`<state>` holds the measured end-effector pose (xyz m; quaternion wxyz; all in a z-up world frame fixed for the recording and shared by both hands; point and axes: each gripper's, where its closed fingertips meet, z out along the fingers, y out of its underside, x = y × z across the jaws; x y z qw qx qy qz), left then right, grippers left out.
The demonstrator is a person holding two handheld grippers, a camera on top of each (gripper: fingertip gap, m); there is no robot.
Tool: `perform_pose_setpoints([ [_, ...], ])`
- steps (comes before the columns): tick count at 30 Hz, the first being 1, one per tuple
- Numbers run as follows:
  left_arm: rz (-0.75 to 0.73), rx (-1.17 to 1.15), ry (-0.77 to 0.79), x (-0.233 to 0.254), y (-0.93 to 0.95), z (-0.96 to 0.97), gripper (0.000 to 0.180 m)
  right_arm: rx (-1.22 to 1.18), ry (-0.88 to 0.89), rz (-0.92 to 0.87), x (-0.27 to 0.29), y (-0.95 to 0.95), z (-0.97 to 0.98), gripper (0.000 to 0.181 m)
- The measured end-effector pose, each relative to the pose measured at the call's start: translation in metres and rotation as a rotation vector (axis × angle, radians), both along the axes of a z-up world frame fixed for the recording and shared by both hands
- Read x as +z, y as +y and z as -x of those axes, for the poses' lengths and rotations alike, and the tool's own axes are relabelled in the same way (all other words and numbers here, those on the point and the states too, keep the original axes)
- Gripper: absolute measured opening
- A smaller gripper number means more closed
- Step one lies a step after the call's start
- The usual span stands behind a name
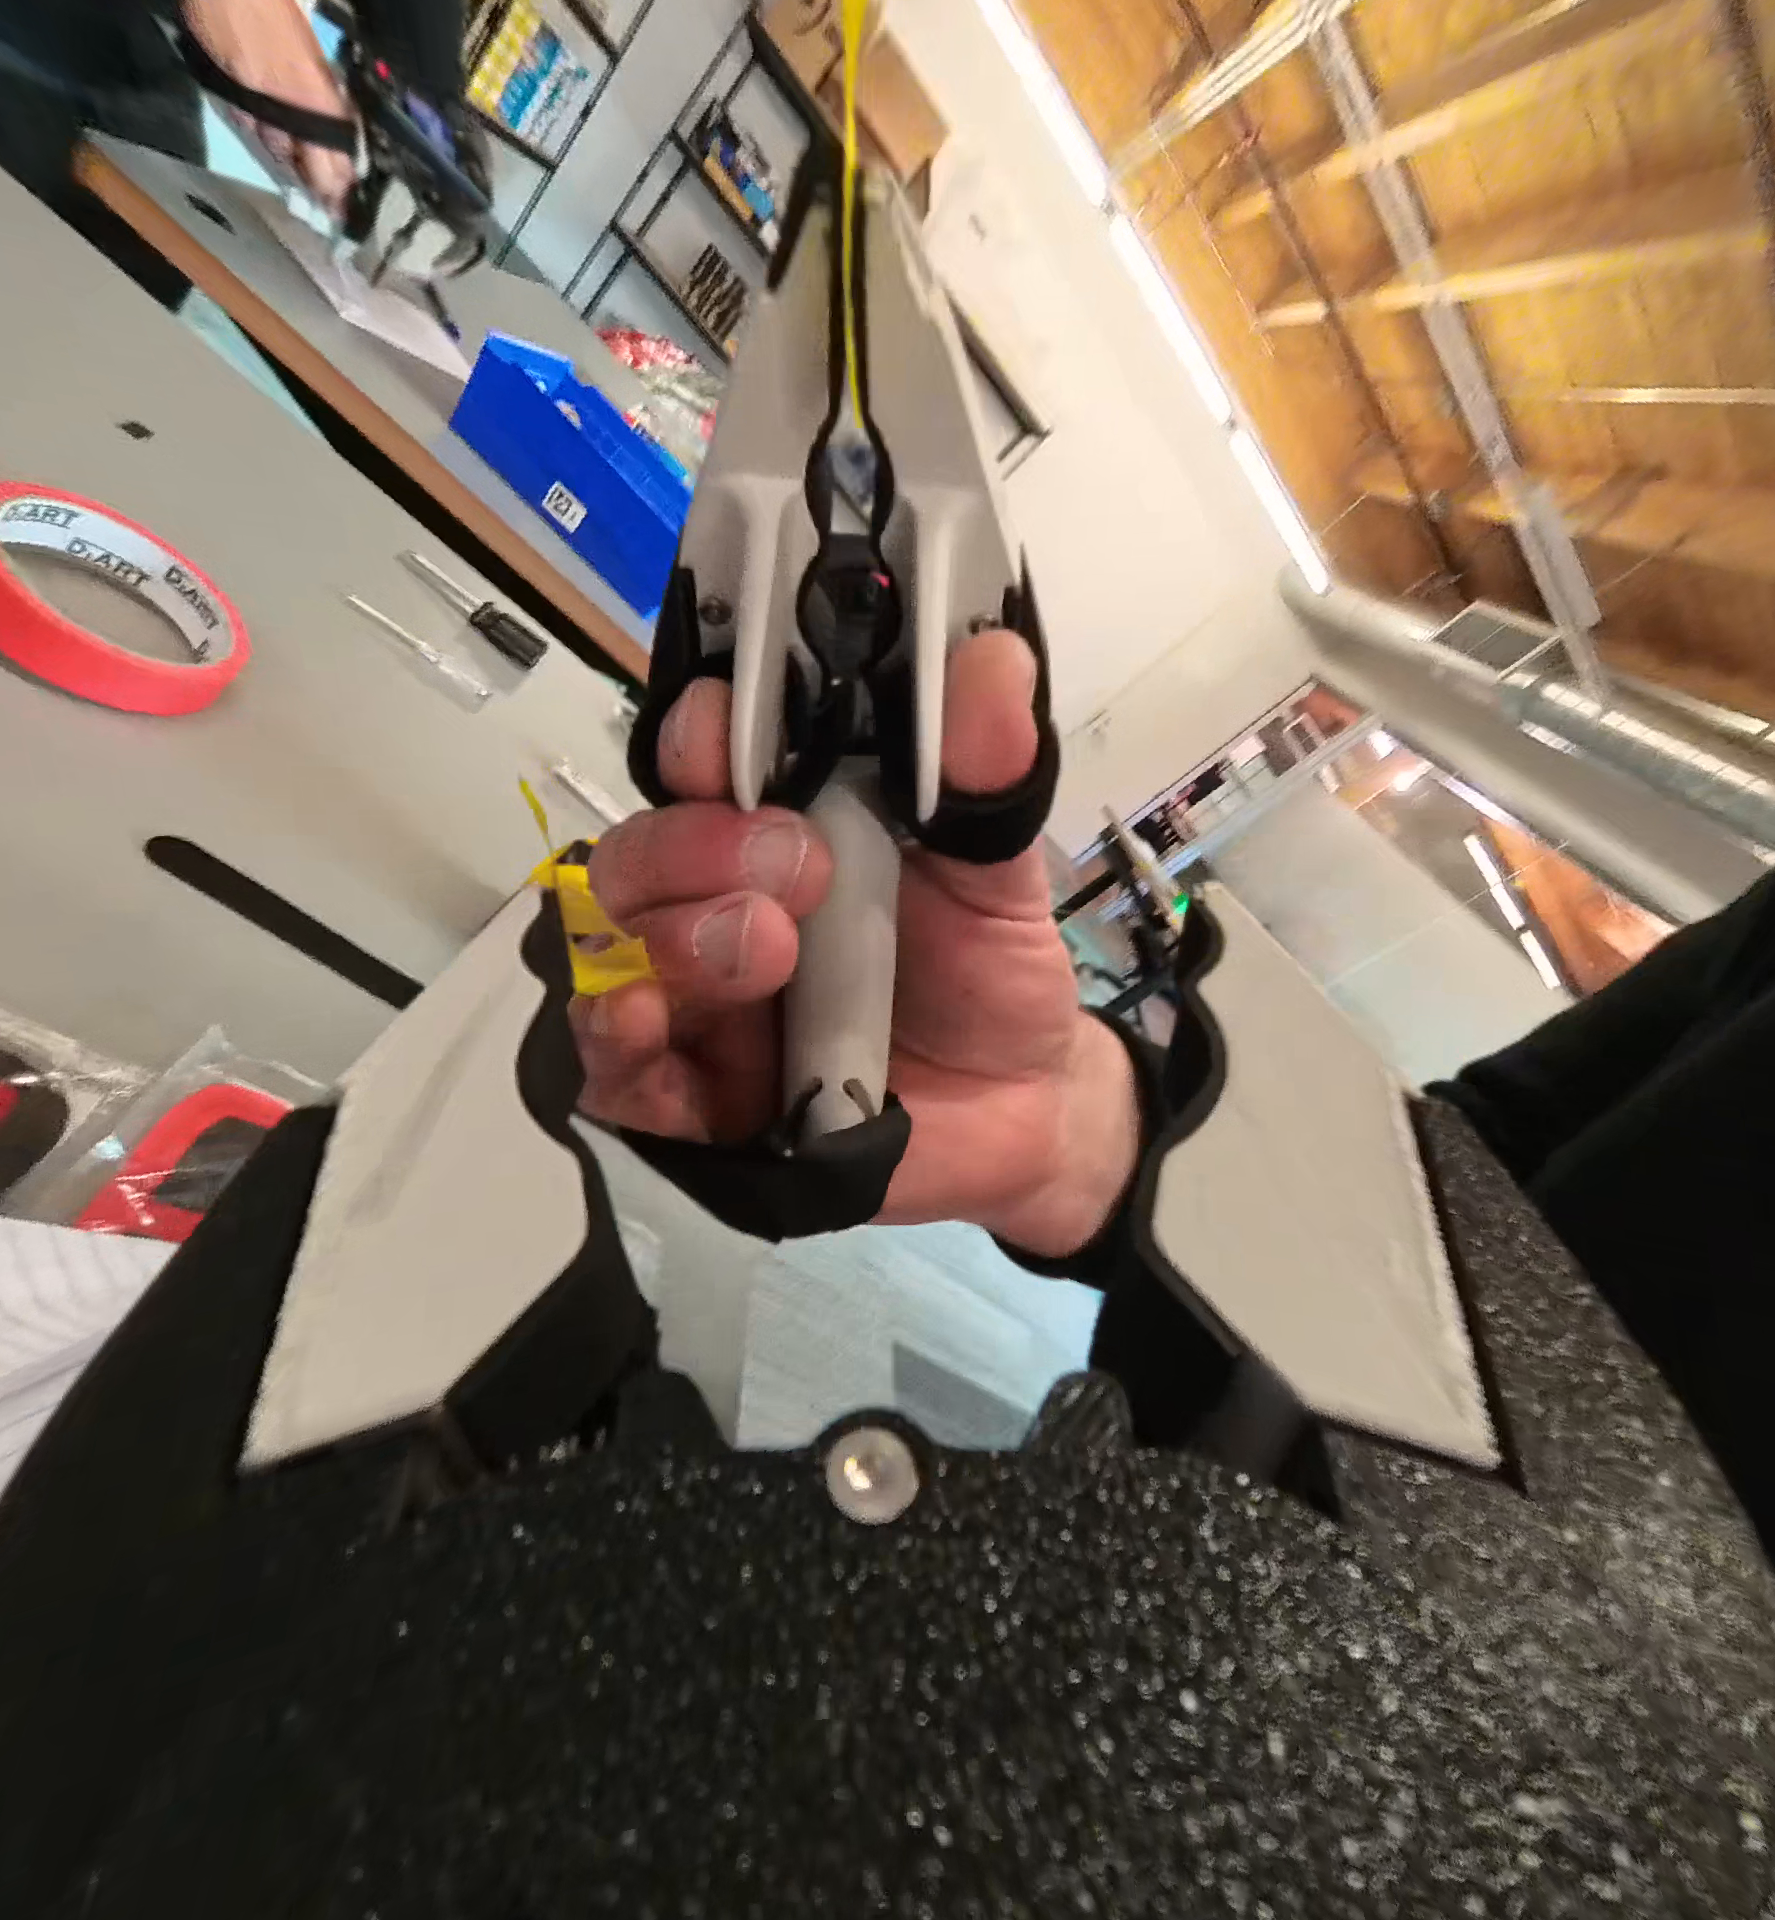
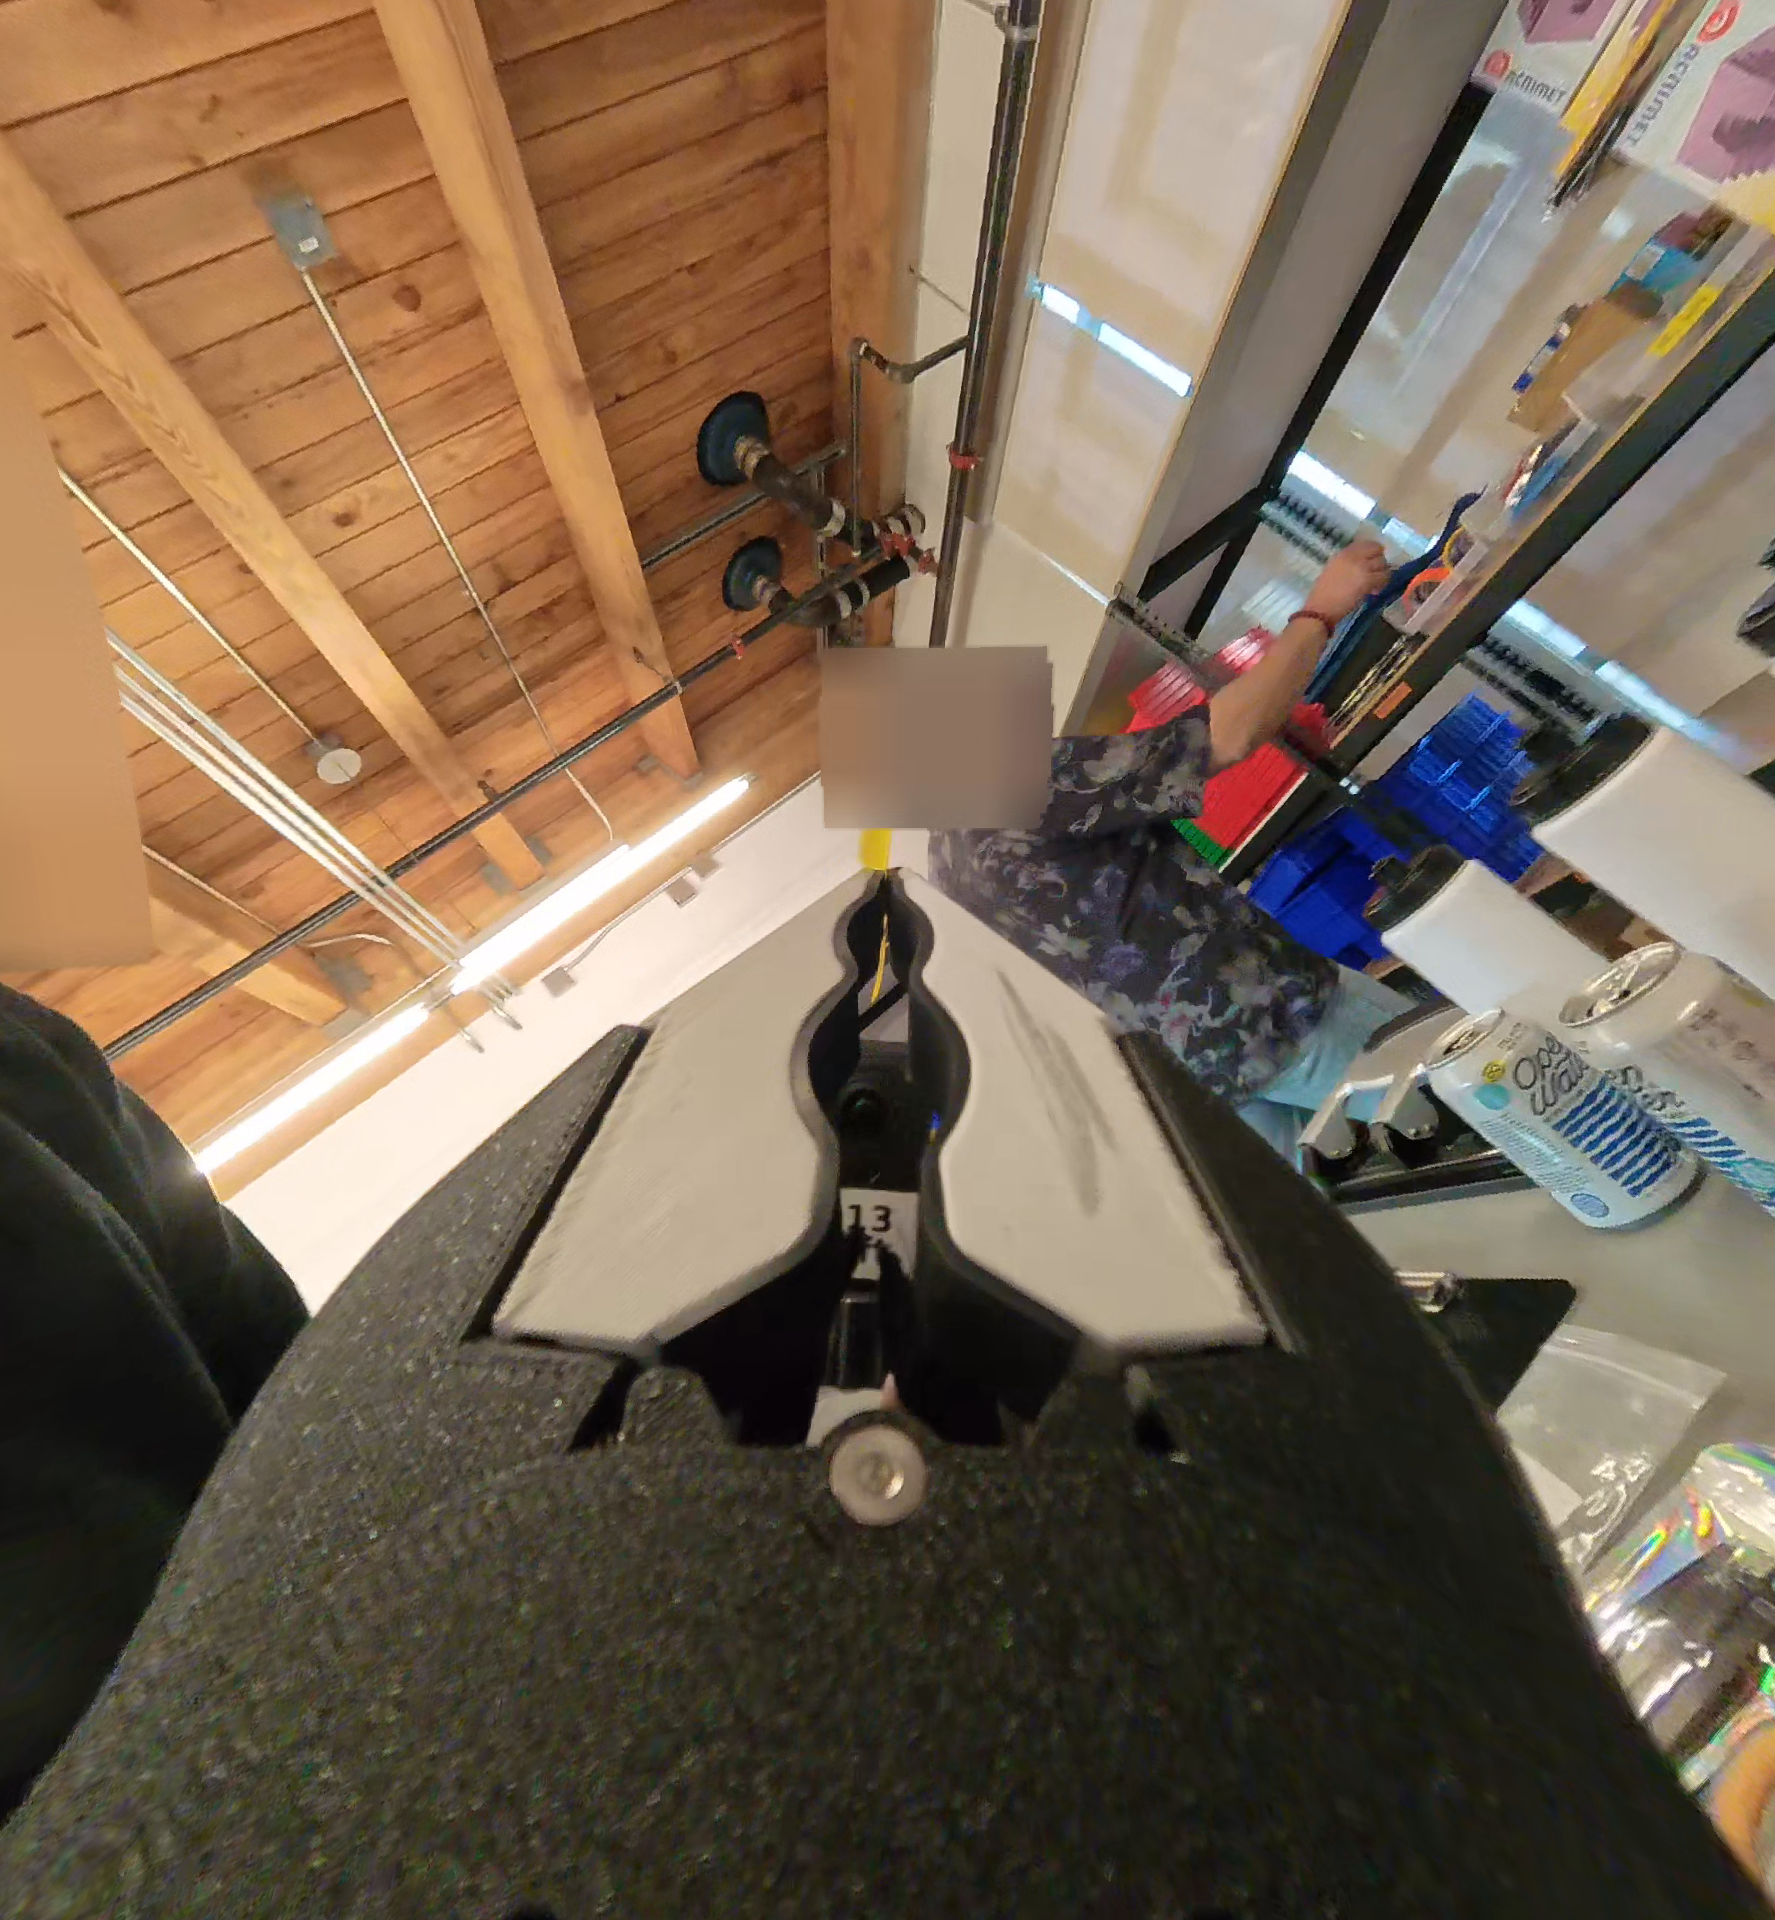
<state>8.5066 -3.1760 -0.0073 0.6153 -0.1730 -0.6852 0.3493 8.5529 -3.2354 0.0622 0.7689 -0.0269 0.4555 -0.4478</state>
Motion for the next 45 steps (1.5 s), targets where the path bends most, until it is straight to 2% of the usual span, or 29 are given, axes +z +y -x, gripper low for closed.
perform_pose_setpoints([
  [5, 0.056, 0.057, -0.168, -0.02, -0.009, -0.009, 0.12, -0.02, -0.078, 0.019, 0.016, -0.009, 0.027, 0.0],
  [10, 0.099, 0.043, -0.389, -0.06, -0.022, -0.039, 0.116, -0.007, 0.084, 0.087, 0.004, -0.012, 0.052, 0.0],
  [11, 0.078, 0.038, -0.374, -0.061, -0.024, -0.043, 0.113, 0.012, 0.116, 0.088, -0.003, -0.012, 0.054, 0.0],
  [12, 0.071, 0.055, -0.358, -0.06, -0.029, -0.047, 0.099, 0.017, 0.132, 0.082, -0.01, -0.012, 0.057, 0.0],
  [14, 0.067, 0.11, -0.465, -0.075, -0.045, -0.062, 0.09, 0.035, 0.203, 0.061, -0.027, -0.013, 0.061, 0.0],
  [17, 0.103, 0.098, -0.608, -0.104, -0.059, -0.075, 0.089, 0.042, 0.36, 0.07, -0.064, -0.009, 0.064, 0.0],
  [18, 0.1, 0.093, -0.645, -0.113, -0.064, -0.078, 0.09, 0.045, 0.372, 0.059, -0.073, -0.01, 0.064, 0.0],
  [20, 0.108, 0.072, -0.653, -0.122, -0.071, -0.077, 0.078, 0.038, 0.331, 0.022, -0.081, -0.016, 0.066, 0.0],
  [21, 0.143, 0.038, -0.664, -0.124, -0.071, -0.073, 0.076, 0.022, 0.347, 0.025, -0.087, -0.019, 0.065, 0.0],
  [23, 0.247, -0.018, -0.797, -0.14, -0.078, -0.072, 0.066, 0.02, 0.401, 0.02, -0.104, -0.026, 0.059, 0.0],
  [27, 0.437, -0.23, -0.931, -0.159, -0.088, -0.058, 0.051, 0.046, 0.372, -0.008, -0.125, -0.029, 0.054, 0.0],
  [31, 0.54, -0.465, -1.023, -0.183, -0.09, -0.044, 0.052, 0.075, 0.403, 0.002, -0.133, -0.016, 0.05, 0.0],
  [36, 0.585, -0.632, -1.072, -0.204, -0.093, -0.035, 0.048, 0.05, 0.383, -0.017, -0.138, -0.011, 0.059, 0.0],
  [43, 0.547, -0.833, -1.116, -0.223, -0.077, -0.039, 0.0, 0.037, 0.4, -0.016, -0.14, -0.002, 0.064, 0.0],
  [45, 0.554, -0.832, -1.117, -0.22, -0.076, -0.041, 0.0, 0.031, 0.404, -0.008, -0.138, -0.002, 0.067, 0.0],
])
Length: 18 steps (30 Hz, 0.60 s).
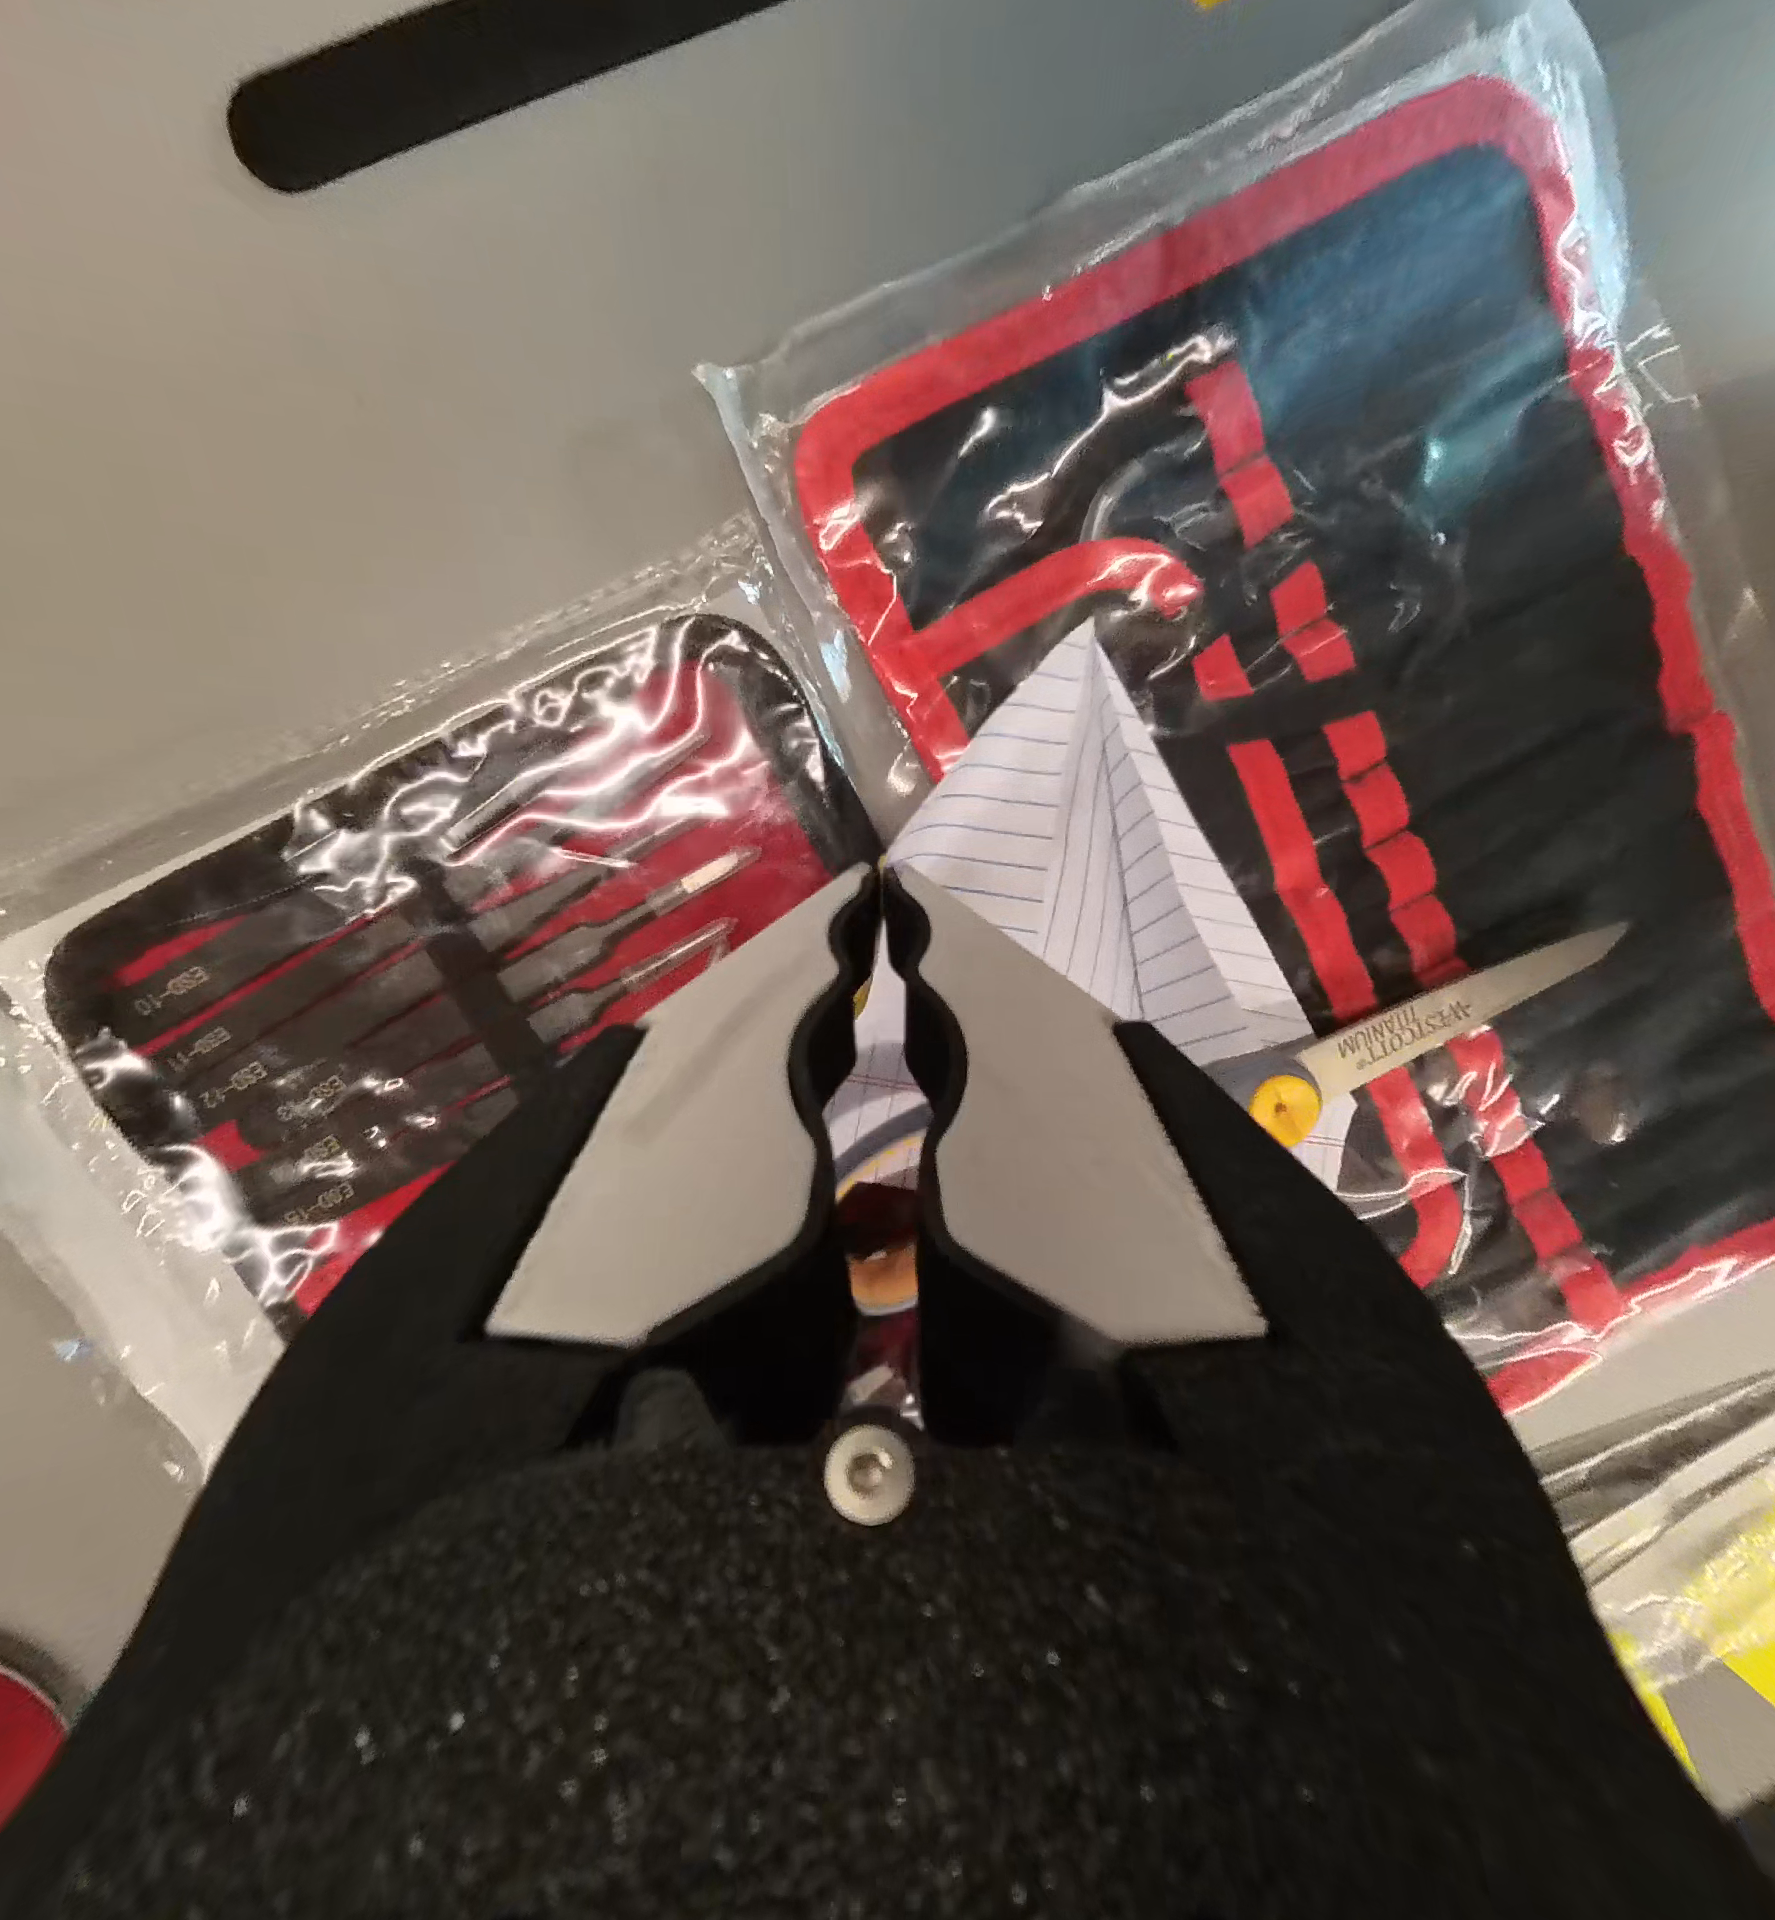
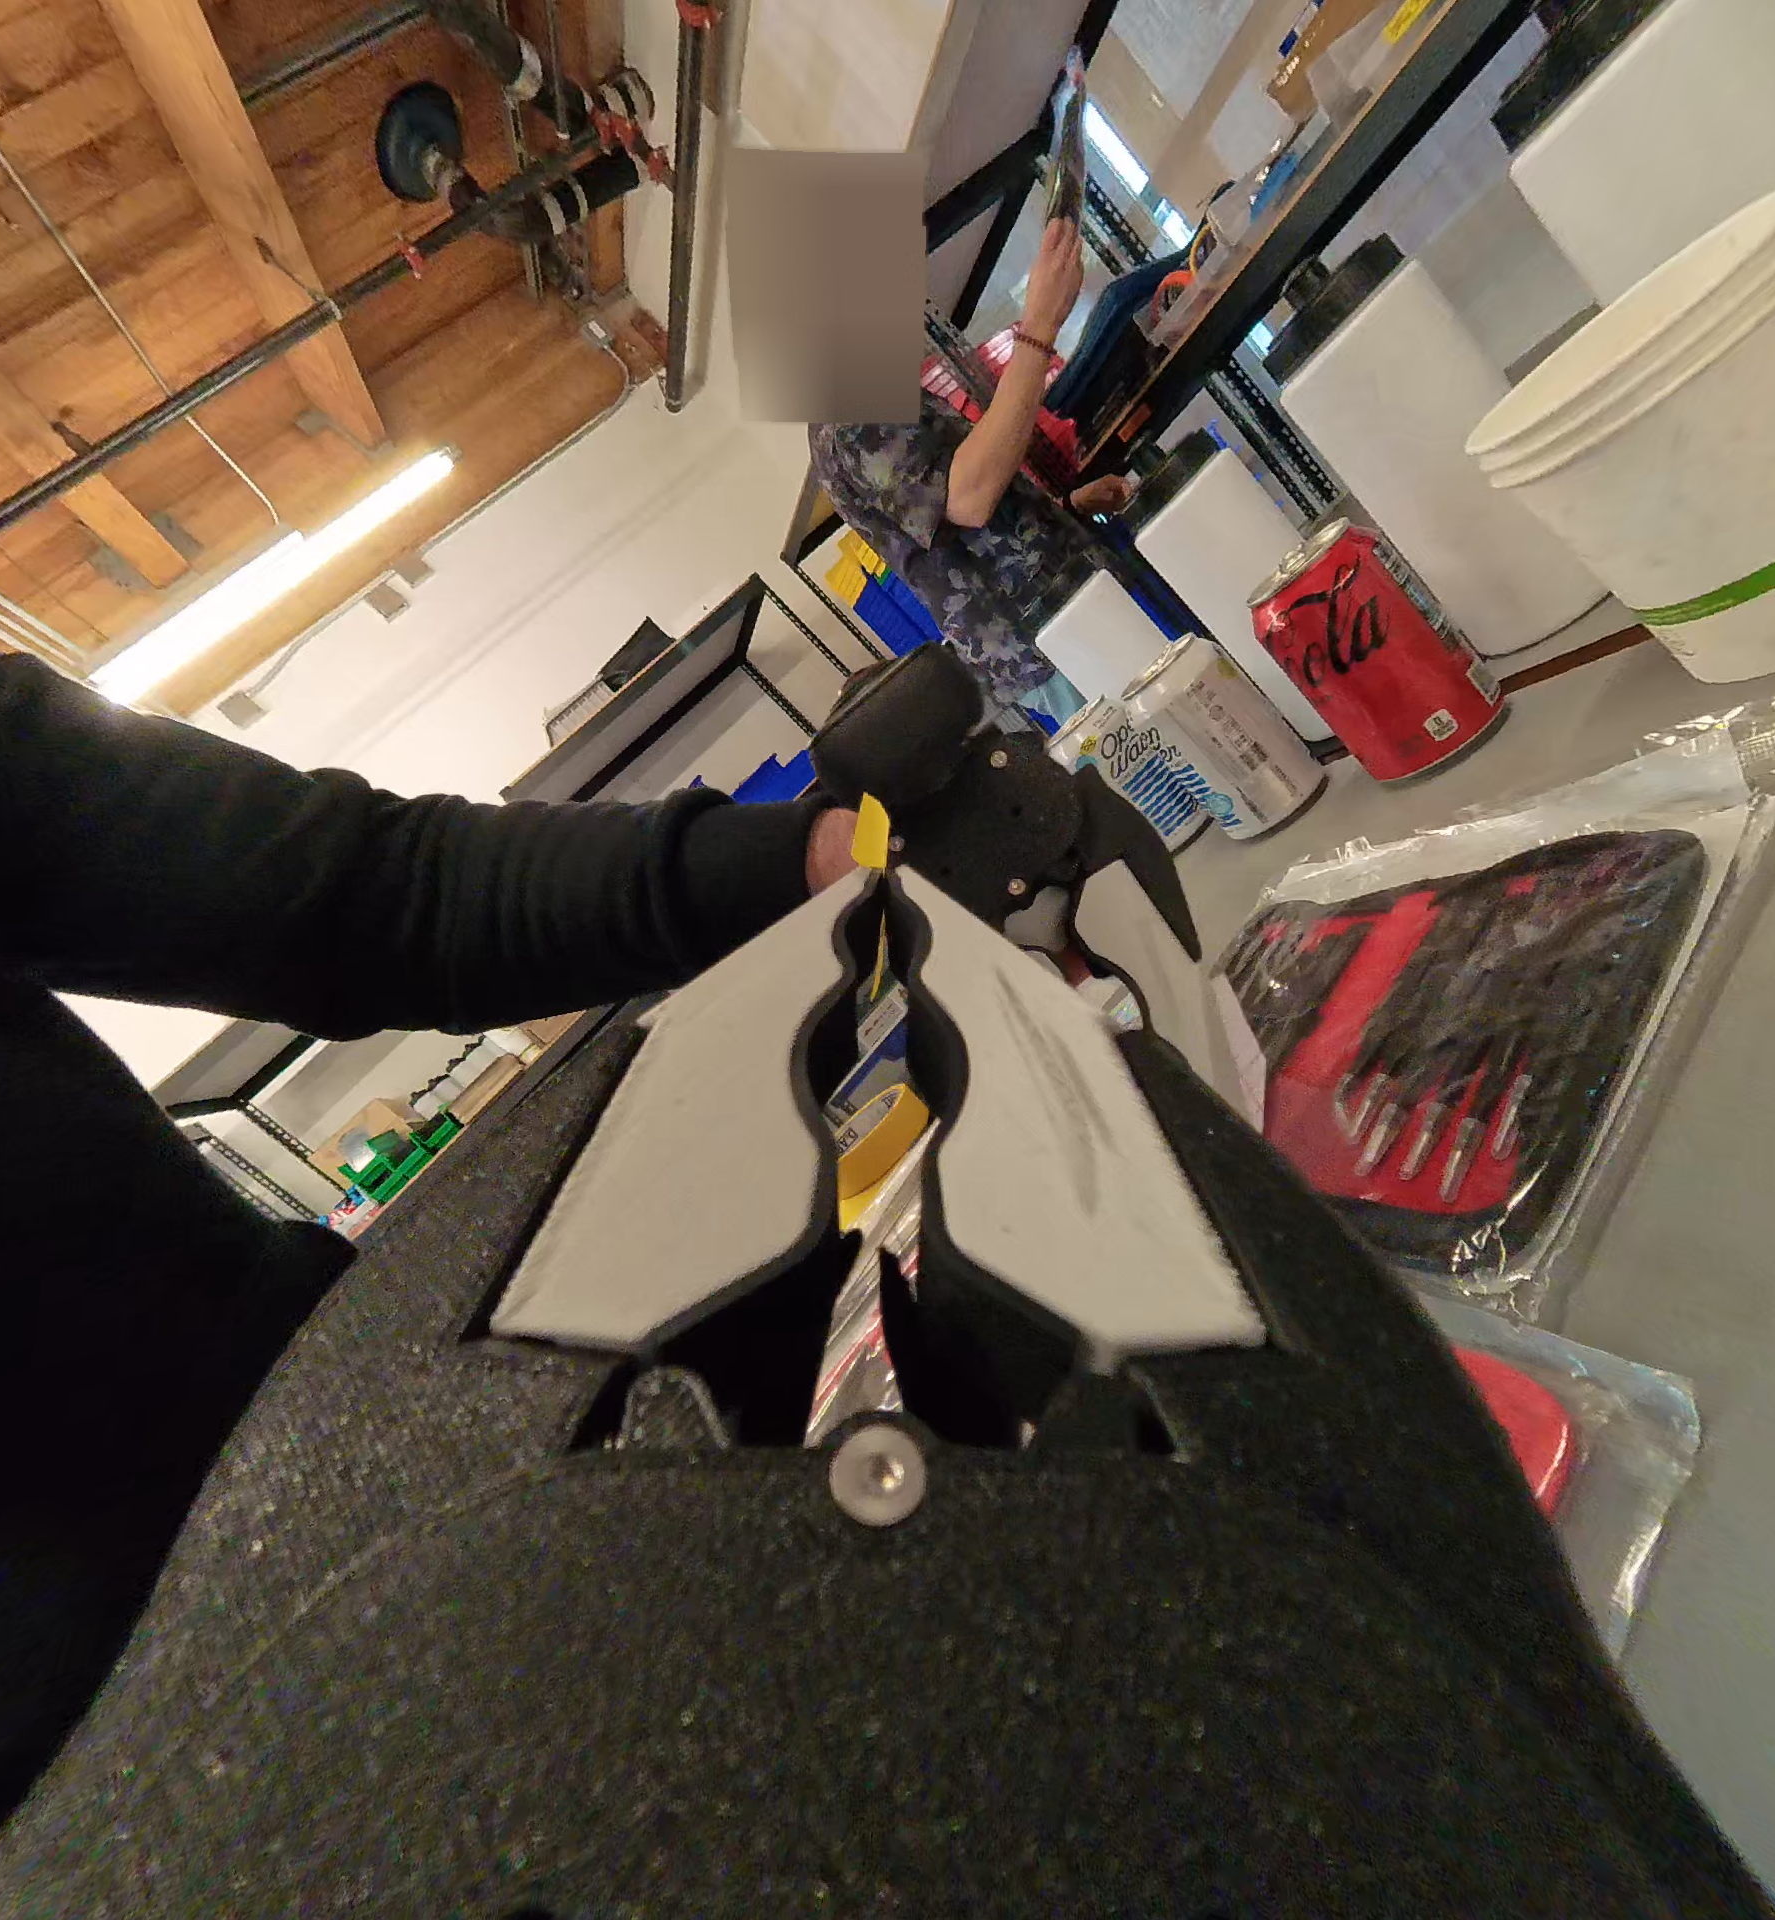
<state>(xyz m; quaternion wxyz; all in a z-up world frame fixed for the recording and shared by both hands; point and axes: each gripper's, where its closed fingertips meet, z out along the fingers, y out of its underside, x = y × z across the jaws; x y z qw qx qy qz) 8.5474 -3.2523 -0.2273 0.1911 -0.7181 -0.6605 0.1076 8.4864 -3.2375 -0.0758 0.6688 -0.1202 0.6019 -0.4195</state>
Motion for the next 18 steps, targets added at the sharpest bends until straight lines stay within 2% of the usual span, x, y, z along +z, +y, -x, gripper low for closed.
perform_pose_setpoints([
  [8, 0.14, 0.171, 0.223, 0.068, -0.019, -0.001, 0.0, -0.029, 0.02, 0.052, 0.019, -0.005, 0.012, 0.0],
  [13, 0.325, 0.355, 0.406, 0.134, -0.043, -0.016, 0.0, -0.08, 0.032, 0.084, 0.04, -0.015, 0.02, 0.0],
  [18, 0.198, 0.596, 0.566, 0.187, -0.046, -0.03, 0.0, -0.06, 0.032, 0.129, 0.07, -0.019, 0.013, 0.0],
])
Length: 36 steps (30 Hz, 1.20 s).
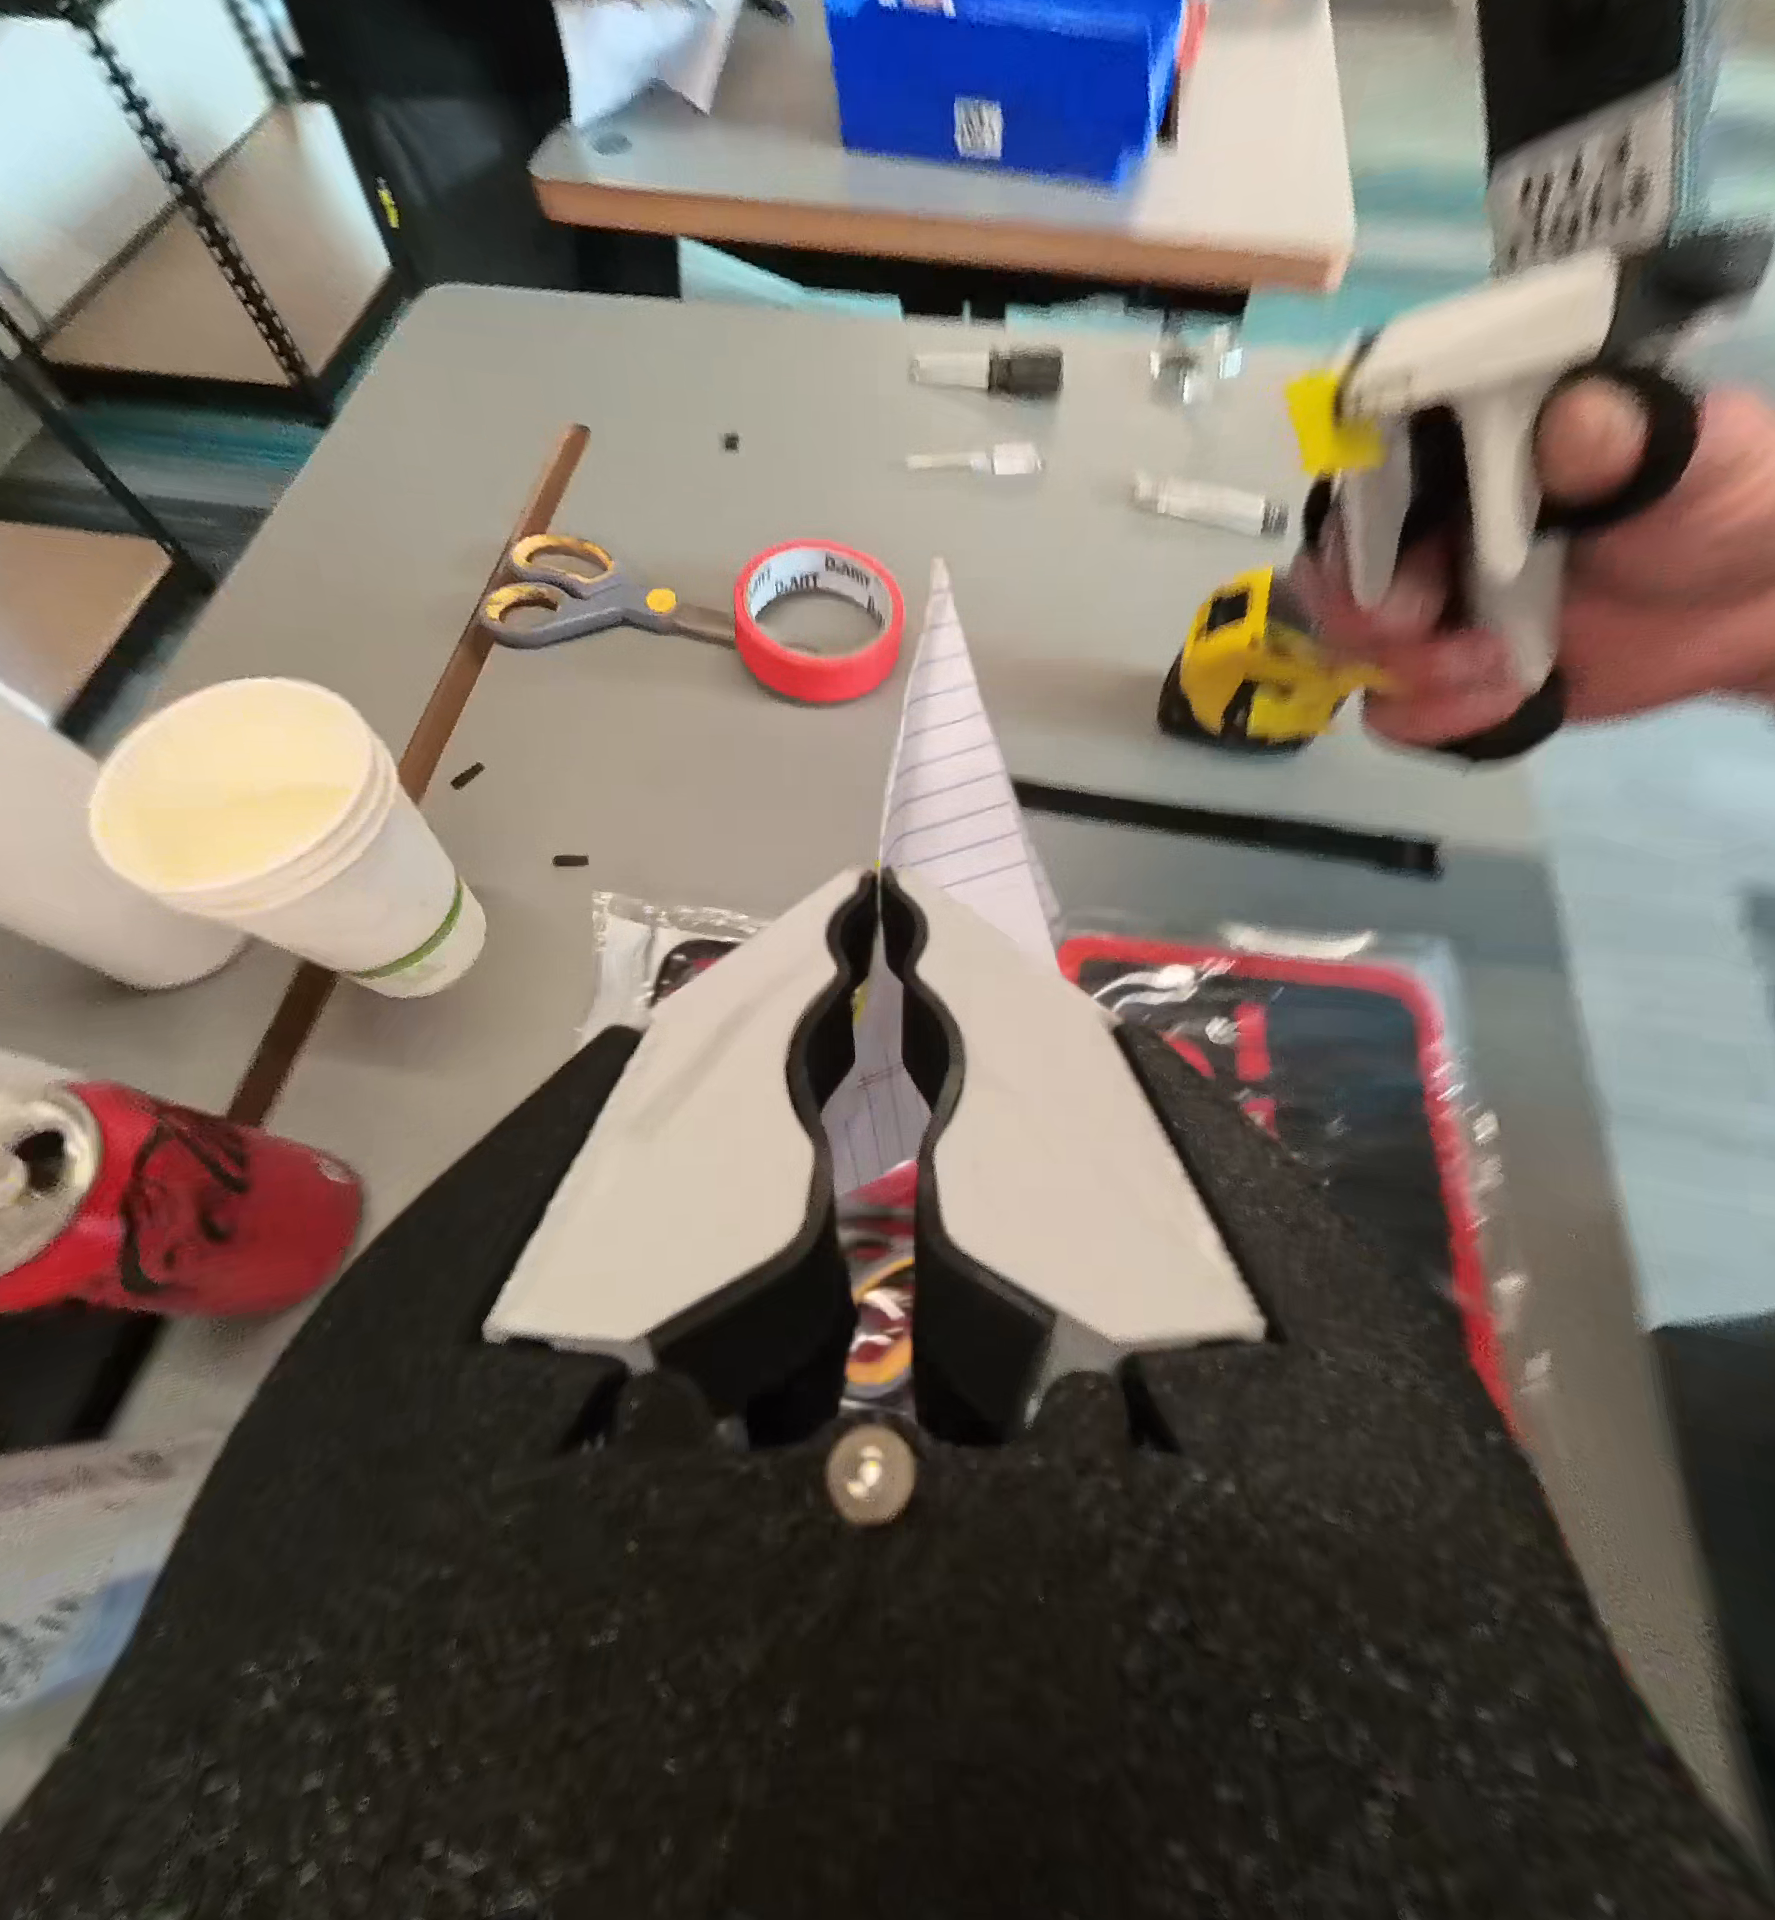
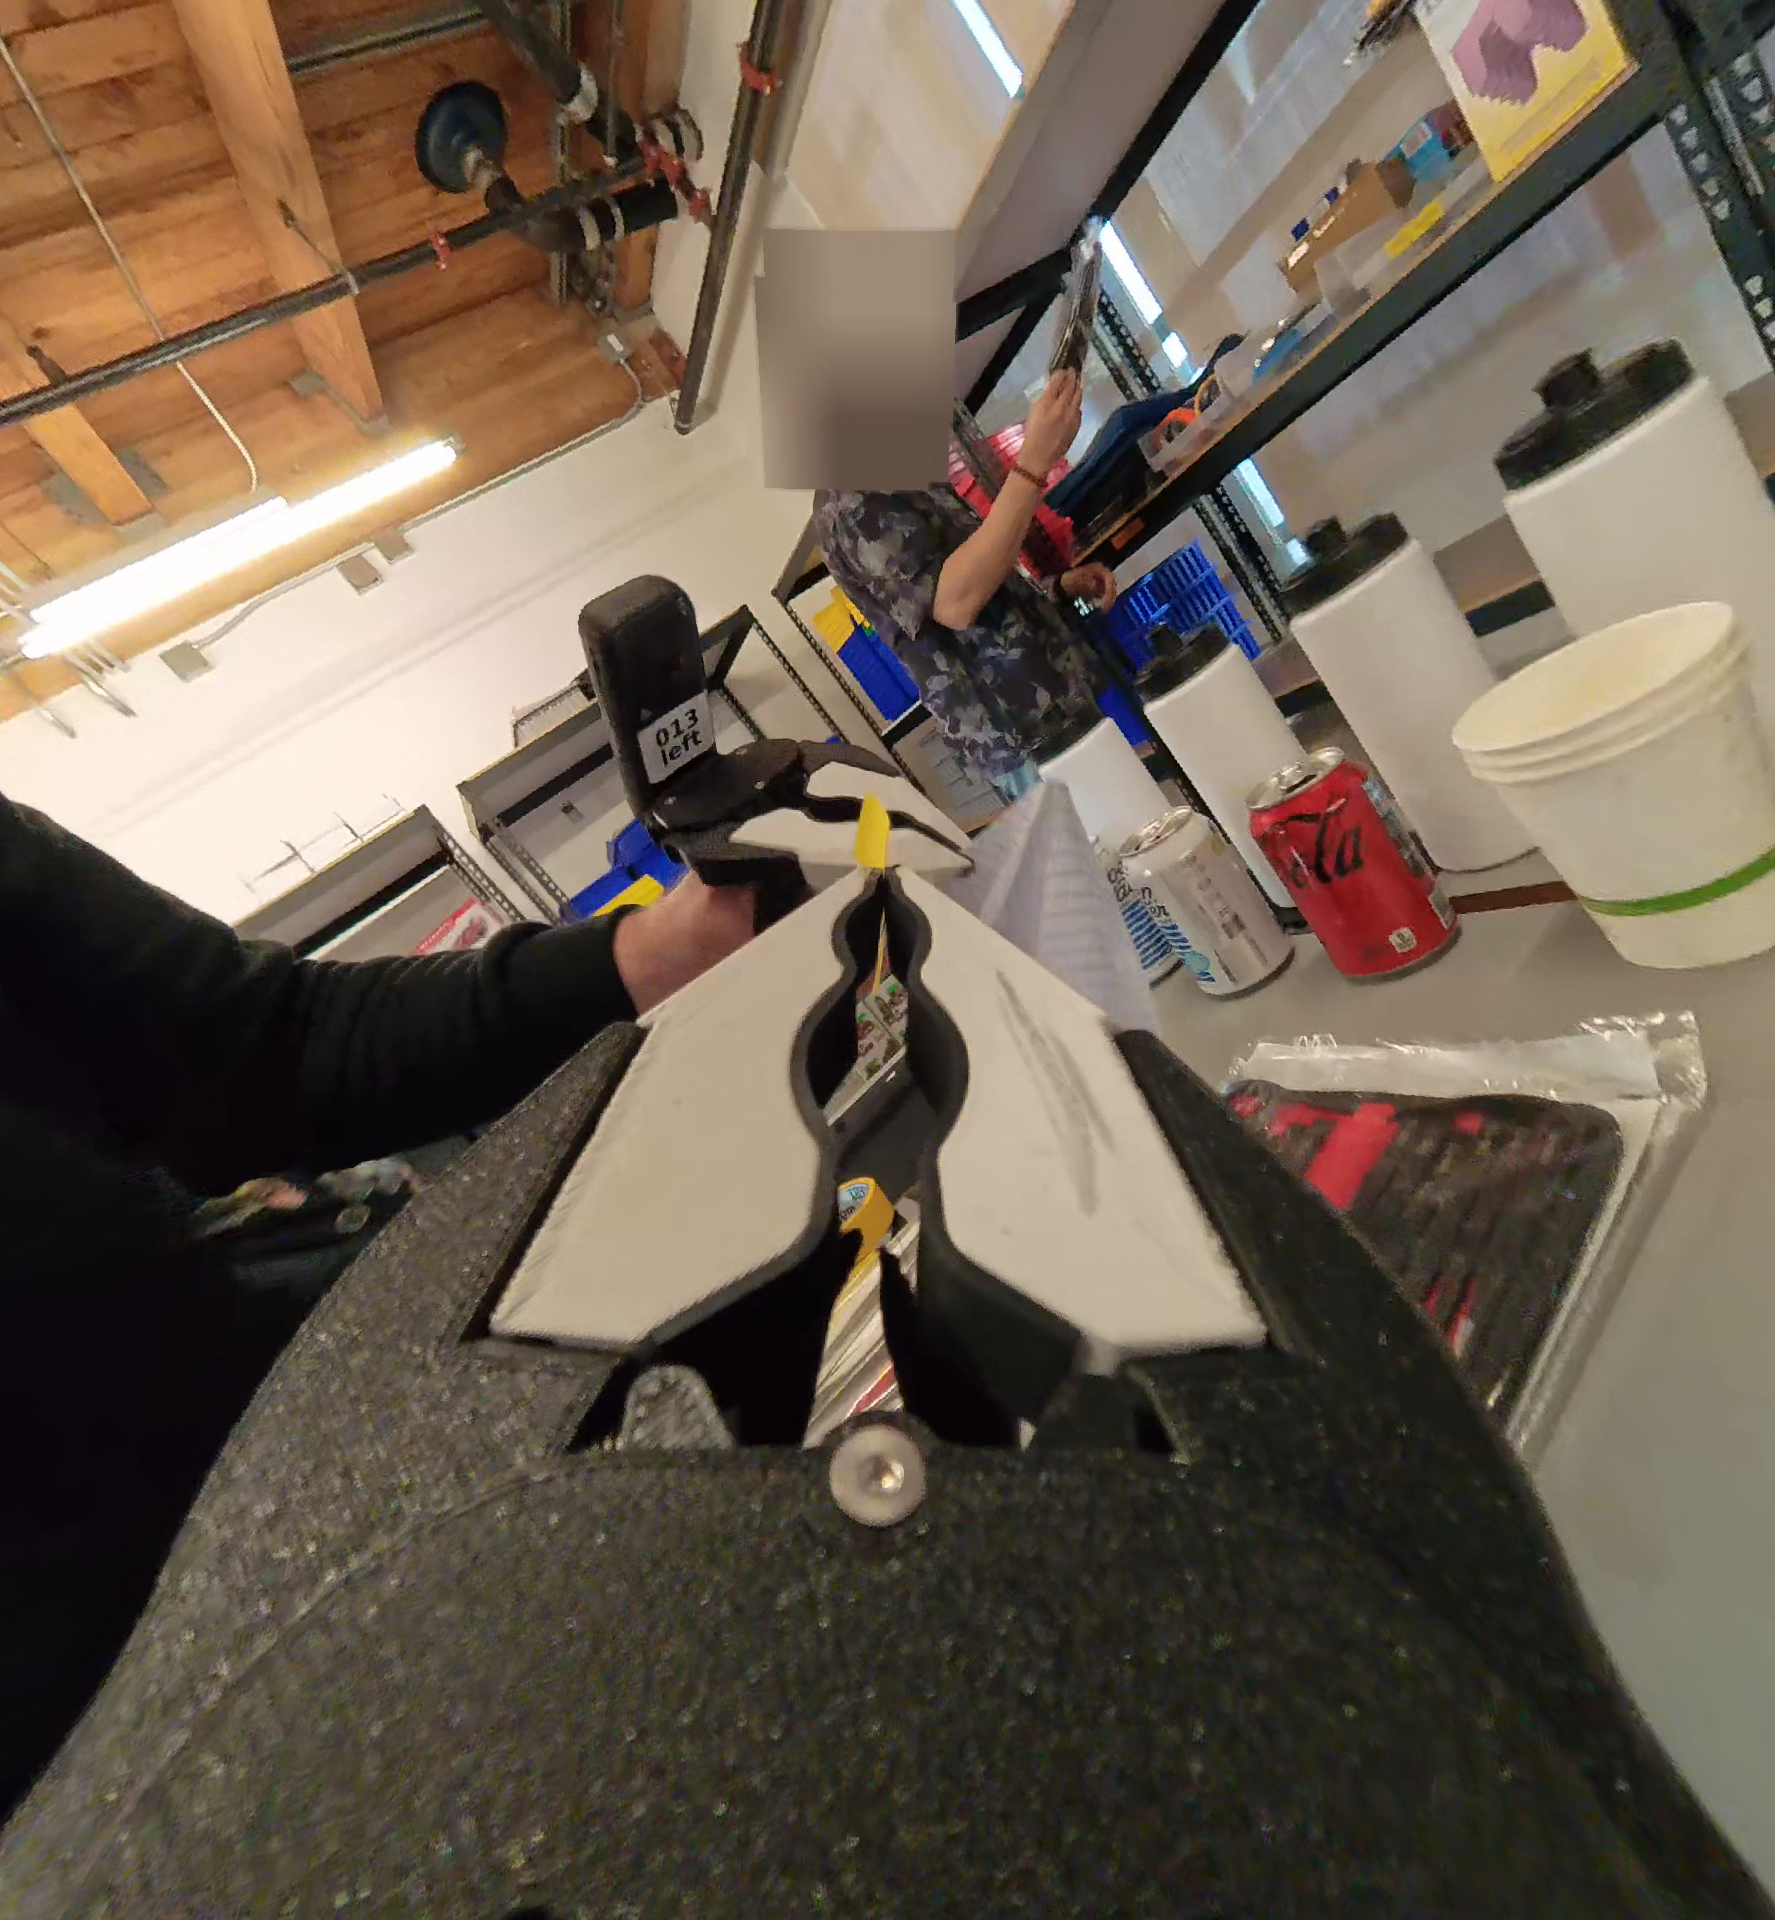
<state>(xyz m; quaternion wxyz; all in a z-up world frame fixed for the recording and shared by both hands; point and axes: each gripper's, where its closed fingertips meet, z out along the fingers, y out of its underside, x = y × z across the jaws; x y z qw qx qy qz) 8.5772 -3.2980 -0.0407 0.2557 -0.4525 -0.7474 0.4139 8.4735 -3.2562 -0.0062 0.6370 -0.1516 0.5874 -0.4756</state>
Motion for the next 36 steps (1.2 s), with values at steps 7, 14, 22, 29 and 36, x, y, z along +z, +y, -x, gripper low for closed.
perform_pose_setpoints([
  [7, -0.321, 0.12, 0.416, 0.04, 0.037, -0.026, 0.0, 0.072, 0.049, 0.029, 0.013, -0.006, -0.032, 0.0],
  [14, -0.355, 0.22, 0.696, 0.086, 0.069, -0.08, 0.0, 0.248, -0.083, 0.066, 0.062, 0.009, -0.081, 0.0],
  [22, -0.294, 0.285, 0.792, 0.117, 0.084, -0.113, 0.0, 0.367, -0.244, 0.097, 0.125, 0.024, -0.156, 0.0],
  [29, -0.265, 0.279, 0.753, 0.129, 0.085, -0.104, 0.0, 0.305, -0.184, 0.196, 0.146, 0.024, -0.177, 0.0],
  [36, -0.317, 0.221, 0.817, 0.134, 0.083, -0.089, 0.0, 0.239, -0.31, 0.2, 0.163, 0.012, -0.152, 0.0],
])
